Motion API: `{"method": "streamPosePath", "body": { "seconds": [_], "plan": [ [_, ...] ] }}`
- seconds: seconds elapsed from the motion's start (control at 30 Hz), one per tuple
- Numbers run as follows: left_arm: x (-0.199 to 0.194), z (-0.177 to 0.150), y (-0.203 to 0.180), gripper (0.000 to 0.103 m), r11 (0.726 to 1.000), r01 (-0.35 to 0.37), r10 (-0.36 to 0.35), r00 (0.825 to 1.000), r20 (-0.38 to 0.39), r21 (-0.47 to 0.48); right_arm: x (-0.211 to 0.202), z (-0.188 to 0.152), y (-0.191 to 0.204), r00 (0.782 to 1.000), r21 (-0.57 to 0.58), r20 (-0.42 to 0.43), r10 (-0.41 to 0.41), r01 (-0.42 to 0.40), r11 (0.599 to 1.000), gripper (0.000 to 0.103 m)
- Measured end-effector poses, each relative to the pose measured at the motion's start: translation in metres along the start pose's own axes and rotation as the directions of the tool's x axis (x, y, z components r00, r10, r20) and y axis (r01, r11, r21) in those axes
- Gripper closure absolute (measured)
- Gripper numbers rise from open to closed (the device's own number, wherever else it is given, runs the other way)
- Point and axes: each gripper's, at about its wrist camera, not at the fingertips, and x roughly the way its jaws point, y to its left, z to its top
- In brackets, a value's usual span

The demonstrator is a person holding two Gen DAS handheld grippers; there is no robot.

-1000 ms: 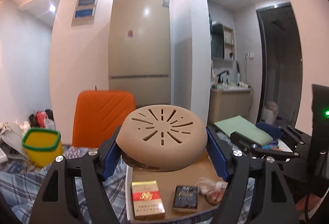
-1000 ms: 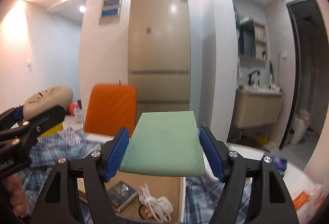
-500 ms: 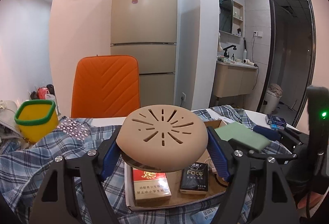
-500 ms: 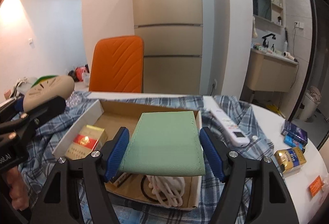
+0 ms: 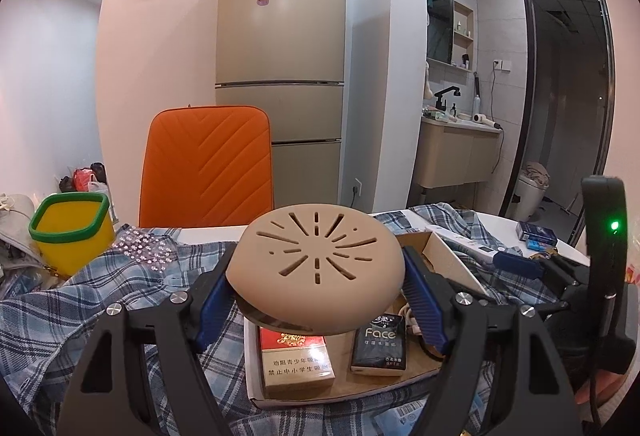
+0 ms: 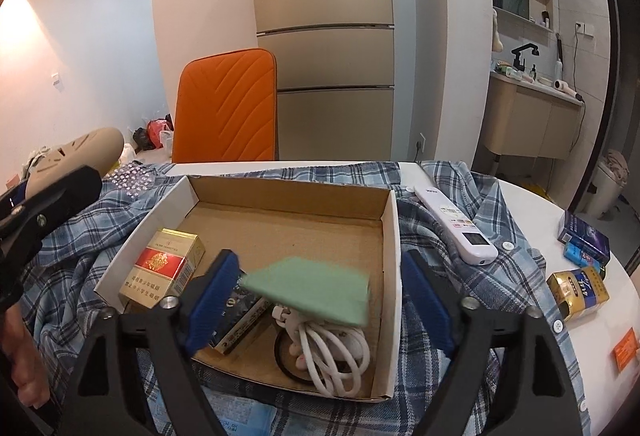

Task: Organize soft objects
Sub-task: 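Carry the green pad and beige disc into the box and open both grippers, then withdraw both tools and move toward the gold cigarette pack and blue tissue pack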

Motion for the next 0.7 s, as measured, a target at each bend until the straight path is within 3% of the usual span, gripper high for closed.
{"method": "streamPosePath", "body": {
  "seconds": [0.33, 0.4, 0.47, 0.7],
  "plan": [
    [0.02, -0.007, 0.003, 0.021, 1.0, 0.007, -0.009, 0.994, -0.112, -0.015, -0.017, 0.003, -0.009, 0.999, 0.023, 0.041, -0.036, 0.035, 0.999, 0.017],
    [0.018, -0.007, 0.003, 0.016, 1.0, 0.006, -0.007, 0.995, -0.096, -0.017, -0.018, 0.004, -0.01, 0.998, 0.026, 0.043, -0.035, 0.034, 0.999, 0.017],
    [0.012, -0.007, 0.003, 0.001, 1.0, -0.002, 0.001, 0.998, -0.062, -0.018, -0.02, 0.005, -0.009, 0.998, 0.022, 0.048, -0.037, 0.036, 0.999, 0.017],
    [-0.002, 0.0, 0.008, 0.0, 0.999, 0.005, -0.005, 1.0, -0.008, -0.047, -0.027, 0.006, -0.007, 0.996, 0.012, 0.073, -0.044, 0.043, 0.999, 0.017]
  ]
}}
